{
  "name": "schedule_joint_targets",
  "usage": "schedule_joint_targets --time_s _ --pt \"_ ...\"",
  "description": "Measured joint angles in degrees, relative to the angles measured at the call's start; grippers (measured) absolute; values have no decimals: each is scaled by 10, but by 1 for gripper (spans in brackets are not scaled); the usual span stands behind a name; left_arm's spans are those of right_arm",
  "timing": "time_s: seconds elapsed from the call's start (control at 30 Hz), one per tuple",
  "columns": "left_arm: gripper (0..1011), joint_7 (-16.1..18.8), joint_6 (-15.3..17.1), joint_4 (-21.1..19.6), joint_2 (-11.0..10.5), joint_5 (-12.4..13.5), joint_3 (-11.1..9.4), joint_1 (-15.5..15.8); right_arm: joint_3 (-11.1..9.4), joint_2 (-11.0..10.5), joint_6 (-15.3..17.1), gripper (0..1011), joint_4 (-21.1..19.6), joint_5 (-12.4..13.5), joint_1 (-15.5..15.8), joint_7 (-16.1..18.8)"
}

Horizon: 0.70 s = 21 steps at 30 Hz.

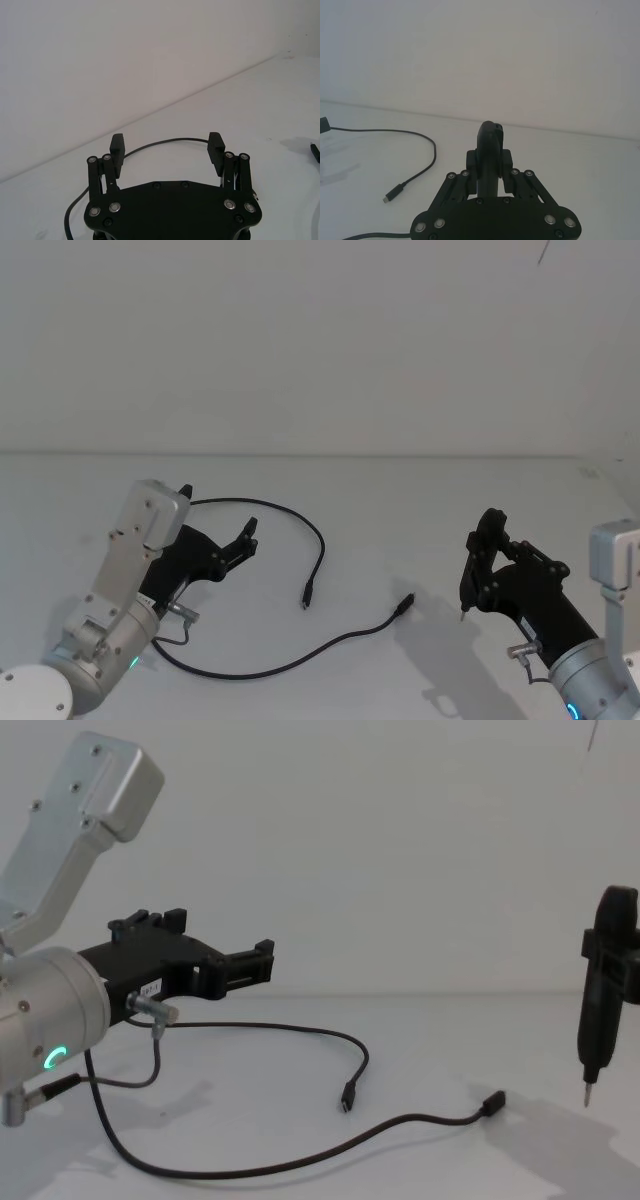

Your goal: Pick up the data cable with the one hand.

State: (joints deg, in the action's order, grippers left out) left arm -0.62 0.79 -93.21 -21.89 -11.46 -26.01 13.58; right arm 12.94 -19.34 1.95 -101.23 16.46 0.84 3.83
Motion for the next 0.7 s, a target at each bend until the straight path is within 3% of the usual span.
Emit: schedule_joint_targets --time_s 0.7 --pt "1001 0 0 0 0 0 0 0 0 0 0 279 0 0 0 0"
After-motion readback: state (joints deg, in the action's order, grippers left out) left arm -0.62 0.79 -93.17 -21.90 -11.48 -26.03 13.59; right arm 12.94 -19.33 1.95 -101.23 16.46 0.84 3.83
